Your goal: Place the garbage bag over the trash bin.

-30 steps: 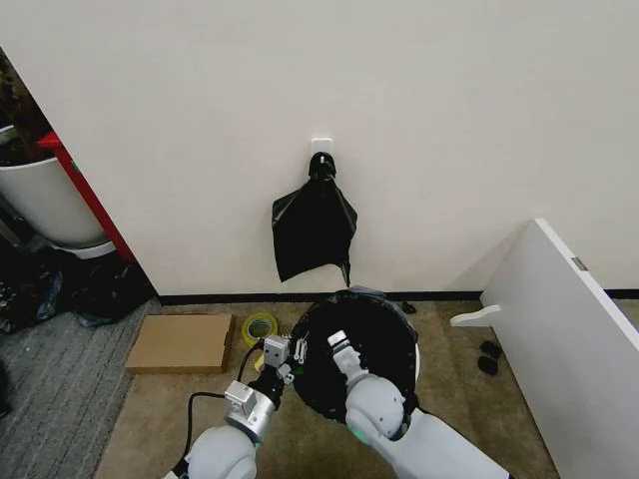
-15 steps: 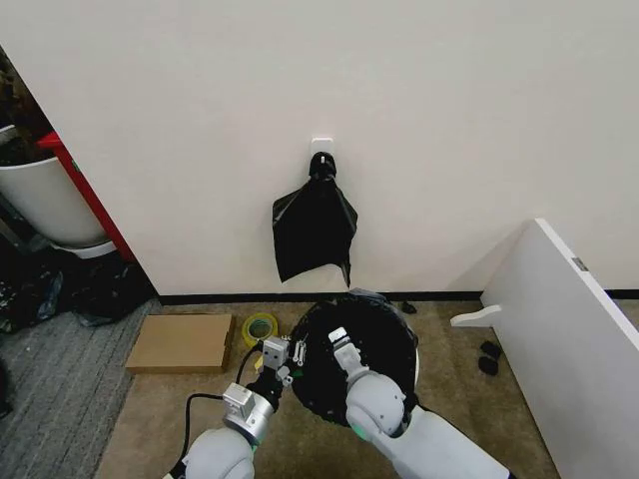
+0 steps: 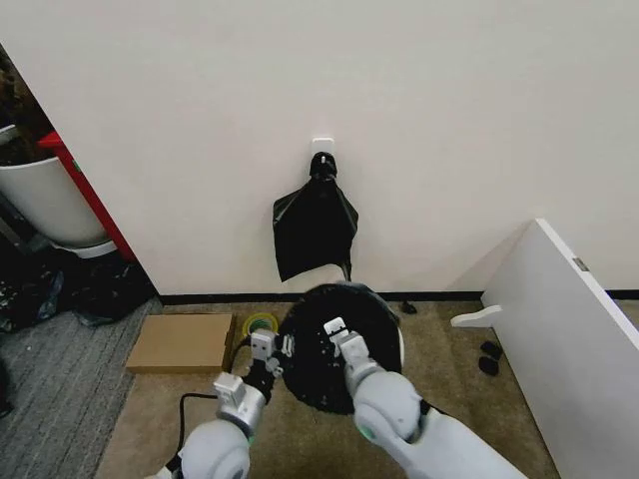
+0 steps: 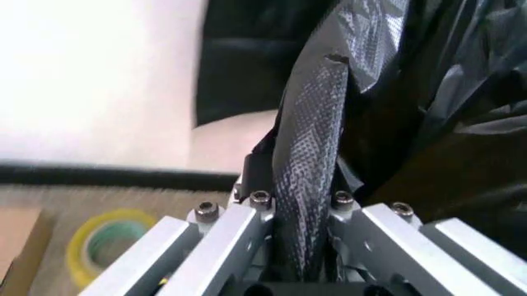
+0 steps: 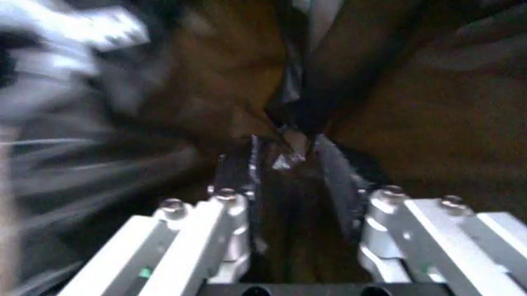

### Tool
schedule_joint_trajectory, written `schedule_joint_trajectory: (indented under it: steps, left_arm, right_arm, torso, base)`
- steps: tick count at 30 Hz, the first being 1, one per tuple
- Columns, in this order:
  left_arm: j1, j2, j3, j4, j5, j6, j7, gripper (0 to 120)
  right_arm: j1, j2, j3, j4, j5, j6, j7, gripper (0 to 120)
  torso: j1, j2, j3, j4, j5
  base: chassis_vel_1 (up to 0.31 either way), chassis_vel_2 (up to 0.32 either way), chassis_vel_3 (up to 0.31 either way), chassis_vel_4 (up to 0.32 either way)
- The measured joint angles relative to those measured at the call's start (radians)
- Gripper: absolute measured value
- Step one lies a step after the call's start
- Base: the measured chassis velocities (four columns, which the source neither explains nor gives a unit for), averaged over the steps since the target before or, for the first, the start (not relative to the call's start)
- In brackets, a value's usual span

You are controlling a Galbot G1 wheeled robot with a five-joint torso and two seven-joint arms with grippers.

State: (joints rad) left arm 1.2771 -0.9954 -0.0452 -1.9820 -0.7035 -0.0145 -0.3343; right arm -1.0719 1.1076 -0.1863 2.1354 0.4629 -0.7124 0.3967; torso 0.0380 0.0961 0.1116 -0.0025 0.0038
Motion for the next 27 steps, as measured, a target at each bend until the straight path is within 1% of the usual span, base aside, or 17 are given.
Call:
schedule_joint_trajectory:
  steps: [1, 2, 3, 4, 5, 7, 8, 10, 11, 13, 15, 17, 18, 21, 23, 27]
  left_arm:
    - [-0.016, -0.001, -0.019, 0.009, -0.070, 0.035, -0.020, 1]
    - [-0.020, -0.001, -0.024, 0.011, -0.085, 0.042, -0.024, 1]
    - [-0.029, 0.000, -0.038, 0.015, -0.129, 0.065, -0.037, 1]
    - [-0.033, 0.002, -0.046, 0.015, -0.154, 0.082, -0.045, 1]
    - [-0.033, 0.002, -0.046, 0.015, -0.154, 0.082, -0.045, 1]
    - [-0.025, 0.009, -0.059, 0.012, -0.195, 0.111, -0.053, 1]
    - [-0.016, 0.010, -0.062, 0.008, -0.204, 0.118, -0.054, 1]
    - [0.010, 0.011, -0.068, -0.004, -0.236, 0.139, -0.062, 1]
    - [0.010, 0.011, -0.068, -0.004, -0.236, 0.139, -0.062, 1]
    - [0.015, 0.012, -0.071, -0.005, -0.252, 0.147, -0.070, 1]
    - [0.016, 0.013, -0.076, -0.005, -0.262, 0.149, -0.078, 1]
    - [0.021, 0.013, -0.078, -0.005, -0.269, 0.149, -0.082, 1]
    - [0.021, 0.013, -0.078, -0.005, -0.269, 0.149, -0.082, 1]
    - [0.026, 0.015, -0.078, -0.005, -0.268, 0.146, -0.084, 1]
    - [0.029, 0.014, -0.078, -0.005, -0.266, 0.142, -0.086, 1]
    - [0.030, 0.014, -0.078, -0.005, -0.266, 0.141, -0.086, 1]
  right_arm:
    - [-0.039, -0.020, 0.032, 0.088, 0.058, 0.005, -0.035, 34]
    - [-0.053, -0.024, 0.045, 0.116, 0.085, 0.004, -0.046, 38]
    - [-0.096, -0.036, 0.092, 0.193, 0.149, 0.005, -0.093, 45]
    - [-0.129, -0.048, 0.132, 0.237, 0.183, 0.011, -0.135, 48]
    - [-0.129, -0.048, 0.132, 0.237, 0.183, 0.011, -0.135, 48]
    - [-0.175, -0.073, 0.207, 0.287, 0.249, 0.031, -0.208, 57]
    - [-0.180, -0.080, 0.229, 0.295, 0.268, 0.039, -0.227, 59]
    - [-0.195, -0.109, 0.314, 0.302, 0.321, 0.079, -0.294, 71]
    - [-0.195, -0.109, 0.314, 0.302, 0.321, 0.079, -0.294, 71]
    - [-0.236, -0.127, 0.390, 0.305, 0.342, 0.108, -0.328, 78]
    - [-0.294, -0.140, 0.462, 0.307, 0.334, 0.135, -0.350, 86]
    - [-0.394, -0.143, 0.560, 0.305, 0.273, 0.192, -0.383, 95]
    - [-0.394, -0.143, 0.560, 0.305, 0.273, 0.192, -0.383, 95]
    - [-0.499, -0.131, 0.633, 0.291, 0.185, 0.260, -0.412, 100]
    - [-0.542, -0.120, 0.645, 0.285, 0.140, 0.286, -0.418, 100]
    - [-0.555, -0.116, 0.644, 0.284, 0.123, 0.295, -0.418, 100]
  torso:
    - [0.000, 0.000, 0.000, -0.0001, -0.0002]
    - [0.000, 0.000, 0.000, 0.0005, 0.0000]
    - [0.000, 0.000, 0.000, 0.0002, 0.0000]
    - [0.000, 0.000, 0.000, 0.0000, -0.0004]
    - [0.000, 0.000, 0.000, 0.0000, -0.0004]
    - [0.000, 0.000, 0.000, -0.0005, 0.0001]
    - [0.000, 0.000, 0.000, -0.0005, 0.0002]
    - [0.000, 0.000, 0.000, 0.0008, 0.0001]
    - [0.000, 0.000, 0.000, 0.0008, 0.0001]
    - [0.000, 0.000, 0.000, 0.0005, -0.0002]
    - [0.000, 0.000, 0.000, 0.0002, 0.0004]
    - [0.000, 0.000, 0.000, 0.0003, 0.0000]
    - [0.000, 0.000, 0.000, 0.0003, 0.0000]
    - [0.000, 0.000, 0.000, -0.0001, 0.0002]
    - [0.000, 0.000, 0.000, -0.0001, 0.0002]
    - [0.000, 0.000, 0.000, 0.0000, 0.0002]
  base:
    - [0.000, 0.000, 0.000, 0.000]
    - [0.000, 0.000, 0.000, 0.000]
    - [0.000, 0.000, 0.000, 0.000]
    - [0.000, 0.000, 0.000, 0.000]
    - [0.000, 0.000, 0.000, 0.000]
    - [0.000, 0.000, 0.000, 0.000]
    - [0.000, 0.000, 0.000, 0.000]
    - [0.000, 0.000, 0.000, 0.000]
    - [0.000, 0.000, 0.000, 0.000]
    - [0.000, 0.000, 0.000, 0.000]
    - [0.000, 0.000, 0.000, 0.000]
    - [0.000, 0.000, 0.000, 0.000]
    - [0.000, 0.000, 0.000, 0.000]
    - [0.000, 0.000, 0.000, 0.000]
    - [0.000, 0.000, 0.000, 0.000]
    - [0.000, 0.000, 0.000, 0.000]
